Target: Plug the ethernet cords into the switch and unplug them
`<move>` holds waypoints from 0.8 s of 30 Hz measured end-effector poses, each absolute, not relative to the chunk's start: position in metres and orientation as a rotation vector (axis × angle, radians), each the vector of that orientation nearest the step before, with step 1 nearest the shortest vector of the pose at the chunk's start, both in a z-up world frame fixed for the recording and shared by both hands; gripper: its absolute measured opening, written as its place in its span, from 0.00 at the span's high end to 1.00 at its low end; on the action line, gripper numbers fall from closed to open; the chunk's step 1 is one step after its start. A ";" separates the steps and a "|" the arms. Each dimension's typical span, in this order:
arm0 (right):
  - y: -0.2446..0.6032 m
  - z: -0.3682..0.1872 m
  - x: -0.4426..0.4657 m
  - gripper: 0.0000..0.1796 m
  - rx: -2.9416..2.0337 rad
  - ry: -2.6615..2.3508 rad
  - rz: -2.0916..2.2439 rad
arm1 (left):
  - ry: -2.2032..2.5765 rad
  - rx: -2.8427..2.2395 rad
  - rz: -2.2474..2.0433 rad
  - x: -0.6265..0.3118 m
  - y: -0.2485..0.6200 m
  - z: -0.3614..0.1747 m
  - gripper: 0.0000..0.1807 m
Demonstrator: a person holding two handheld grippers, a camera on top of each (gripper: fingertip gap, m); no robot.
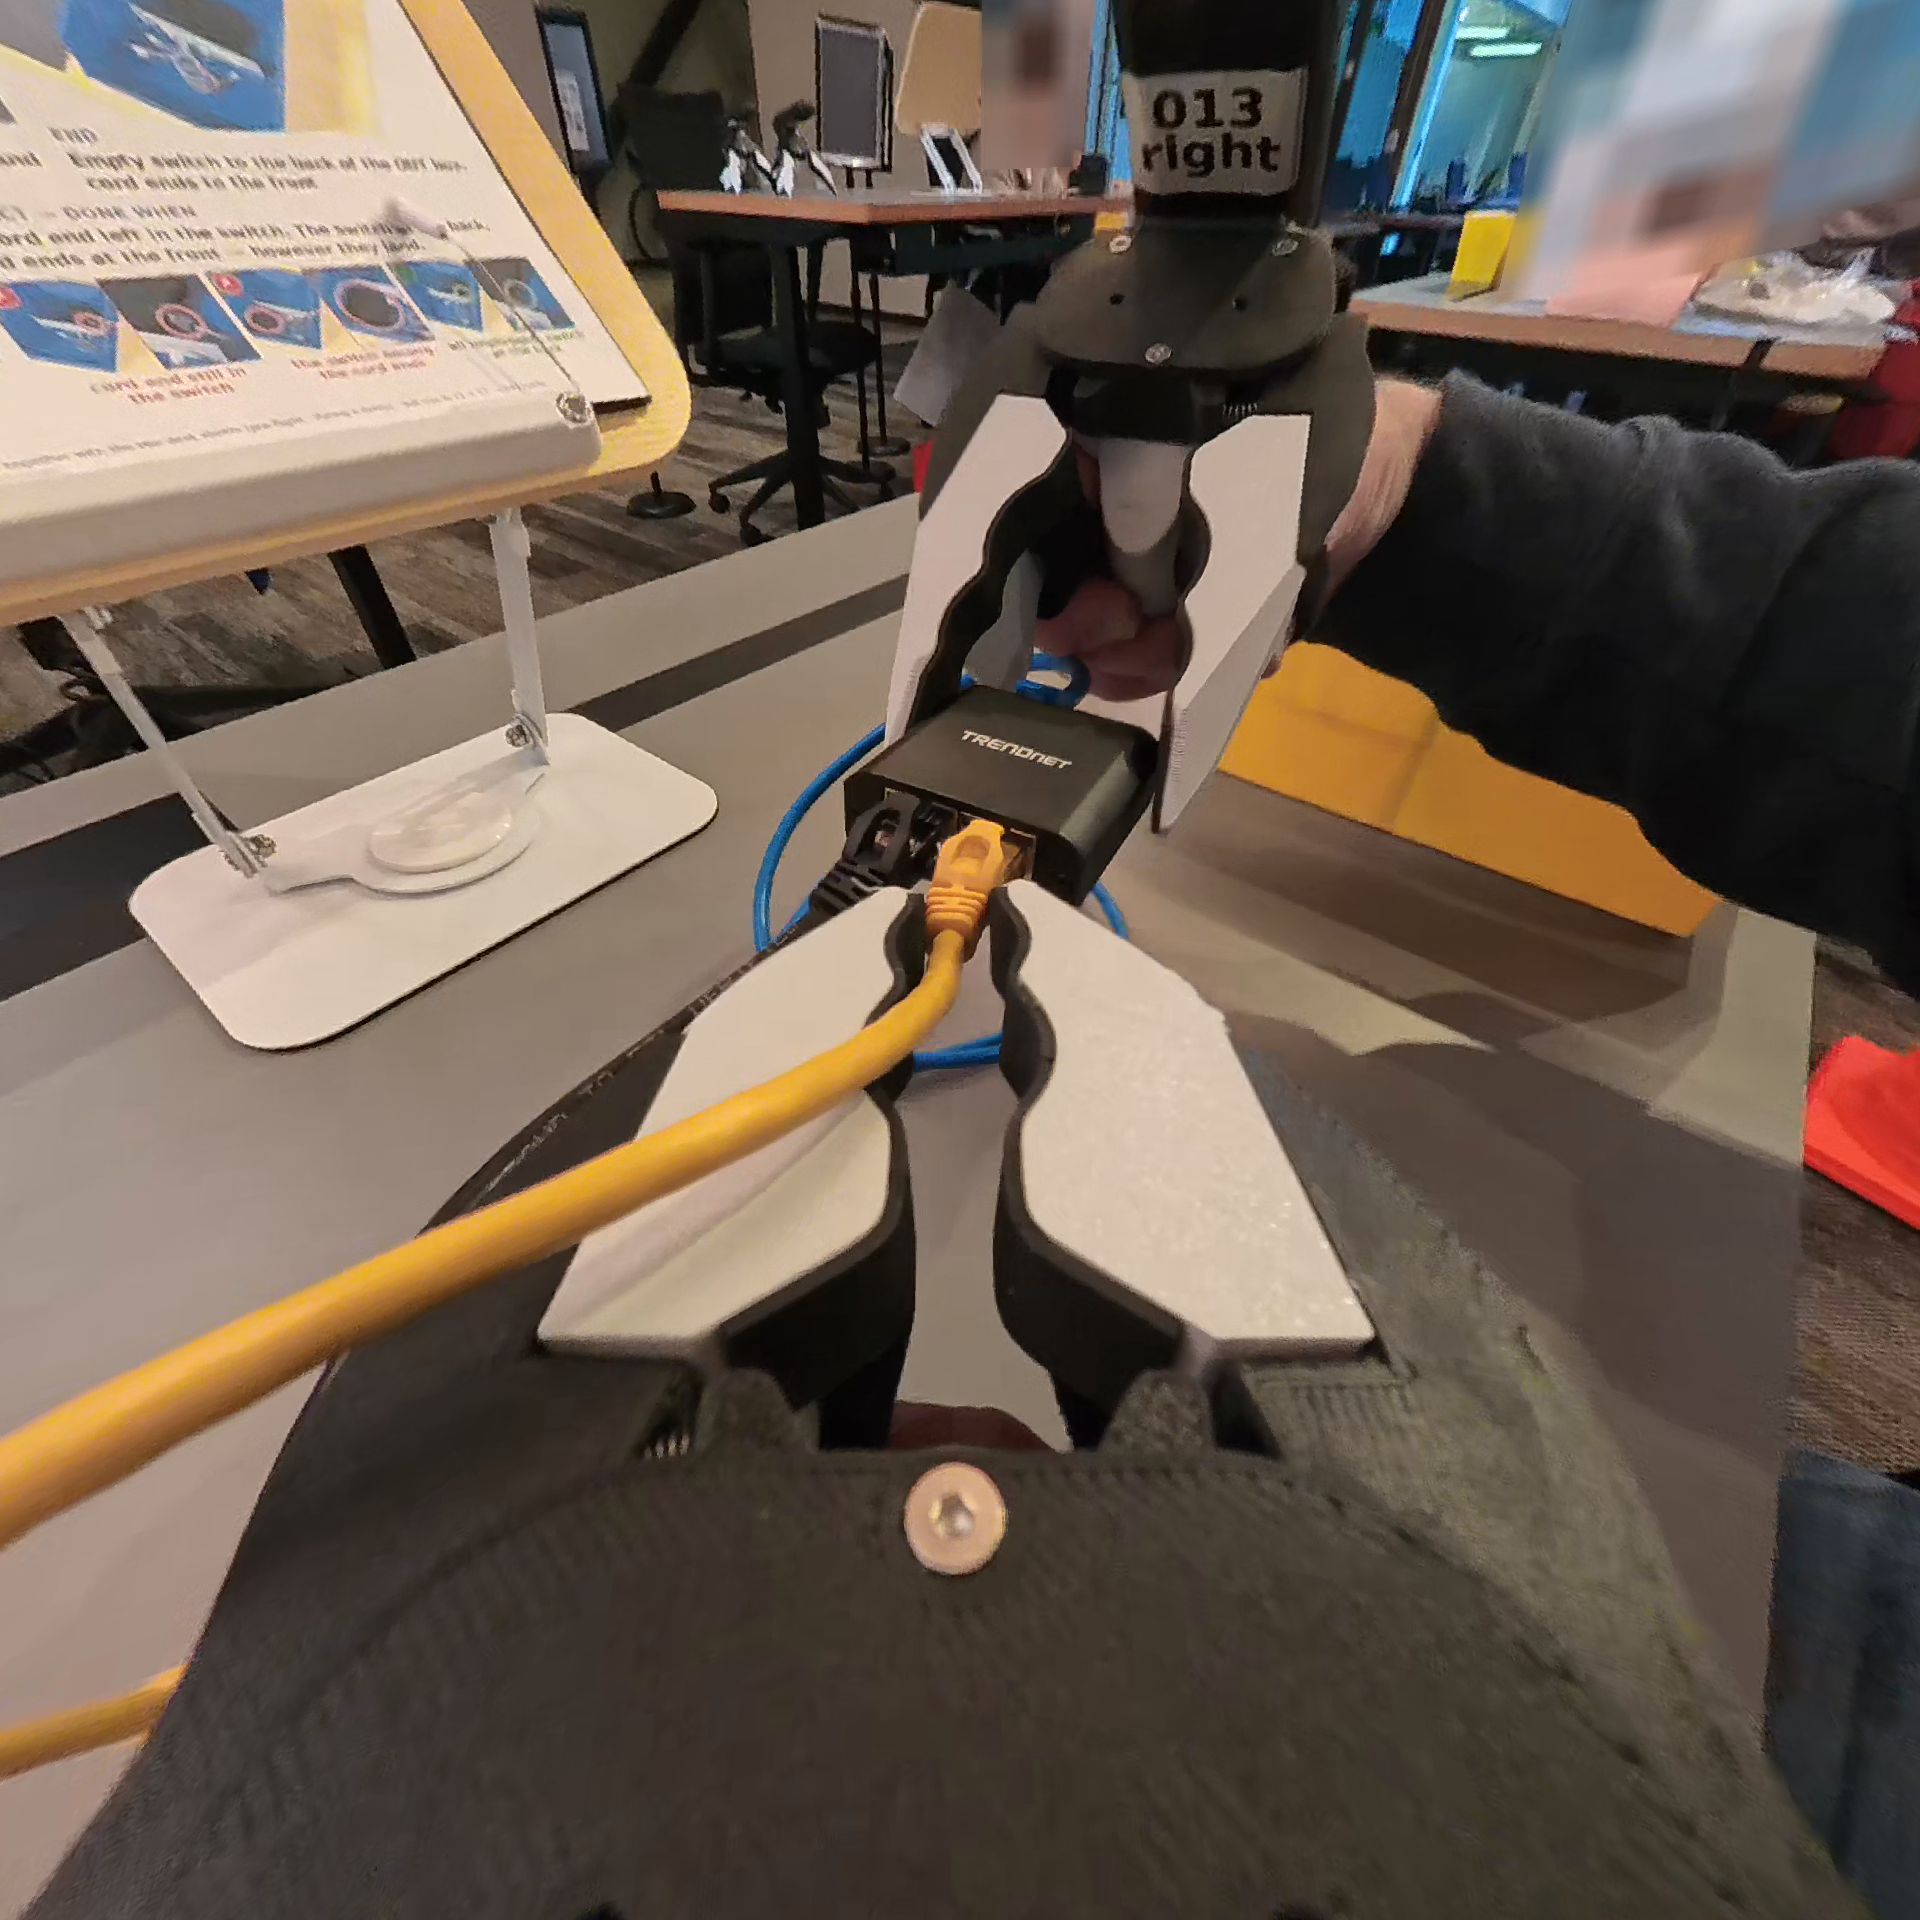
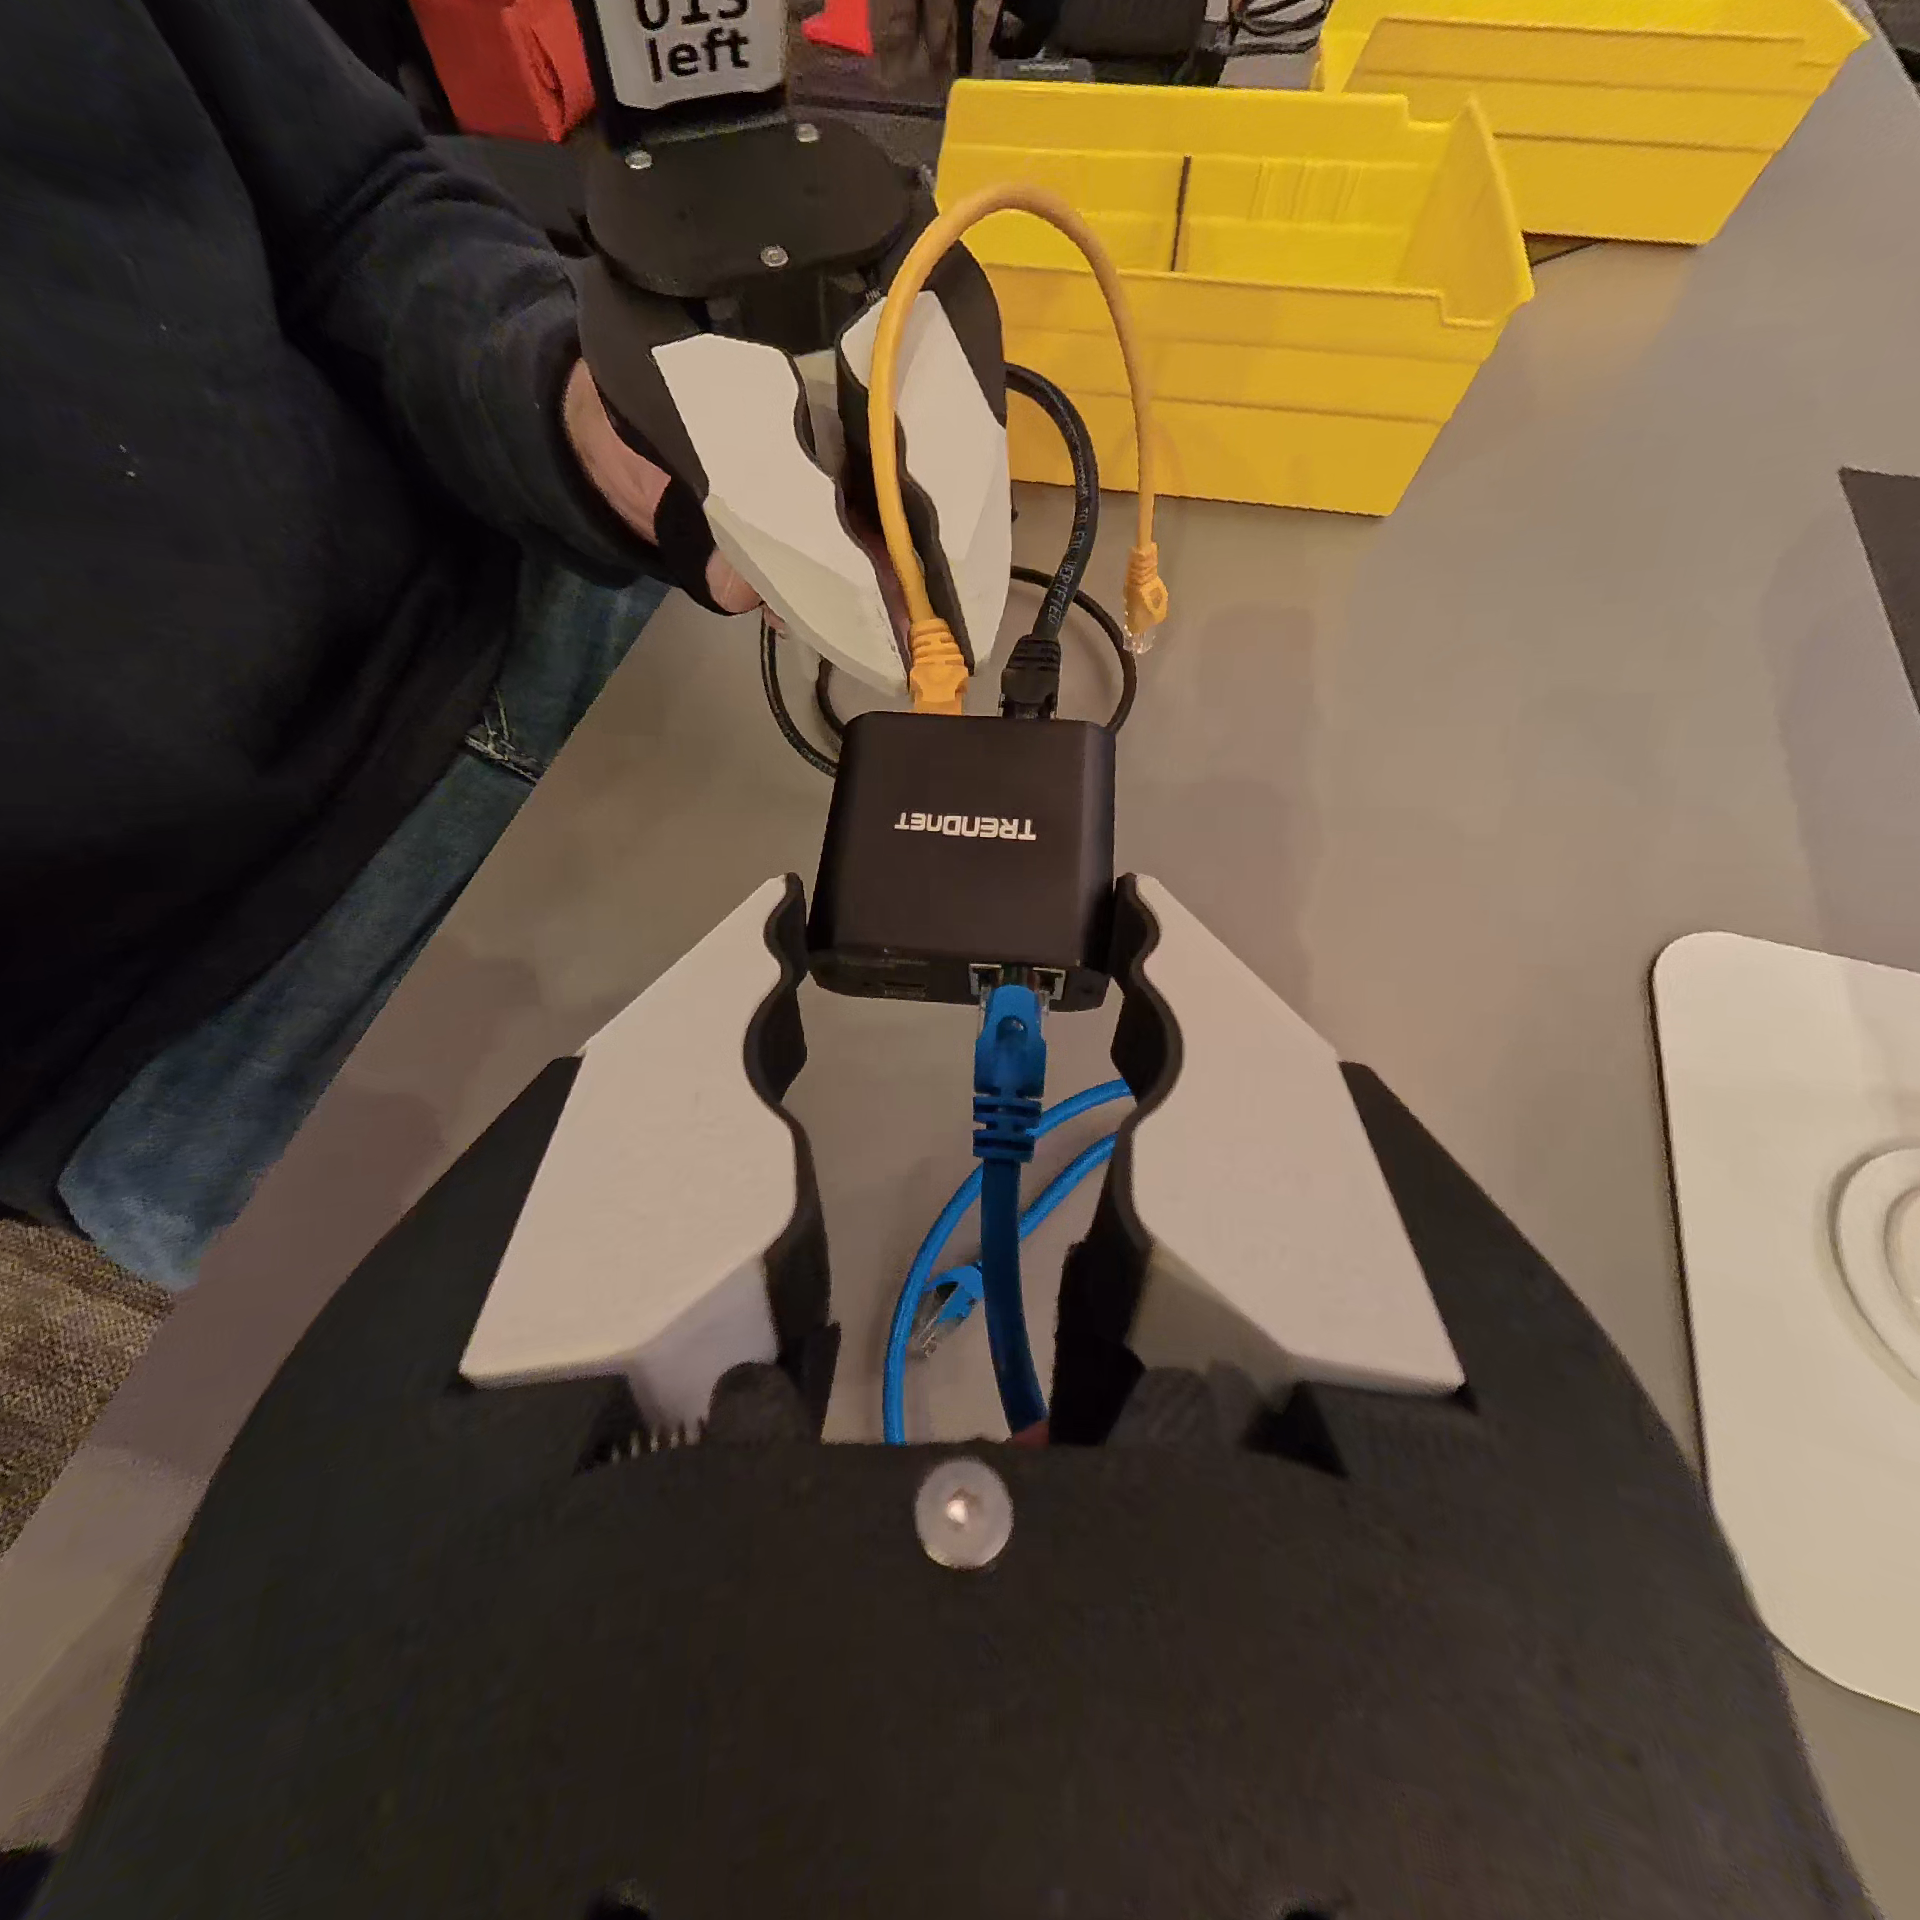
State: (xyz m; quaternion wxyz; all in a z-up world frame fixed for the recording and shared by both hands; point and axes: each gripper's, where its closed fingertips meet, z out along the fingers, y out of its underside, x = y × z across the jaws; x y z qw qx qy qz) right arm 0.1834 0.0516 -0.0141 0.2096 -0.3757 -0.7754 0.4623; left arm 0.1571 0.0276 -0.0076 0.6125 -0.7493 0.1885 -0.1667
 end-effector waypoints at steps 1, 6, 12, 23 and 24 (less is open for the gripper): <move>0.050 -0.011 0.185 0.68 -1.033 -2.166 1.284 | 0.434 -1.722 -0.412 0.158 0.026 -0.005 0.93; 0.037 0.012 0.190 0.68 -0.949 -2.211 1.291 | 0.501 -1.664 -0.583 0.167 0.012 0.019 0.94; 0.029 0.029 0.191 0.68 -0.910 -2.258 1.305 | 0.584 -1.557 -0.636 0.170 0.003 0.035 0.94; 0.034 0.026 0.189 0.68 -0.905 -2.197 1.427 | 0.535 -1.616 -0.389 0.167 0.007 0.035 0.90; 0.035 0.025 0.189 0.68 -0.905 -2.190 1.436 | 0.528 -1.629 -0.383 0.169 0.008 0.035 0.88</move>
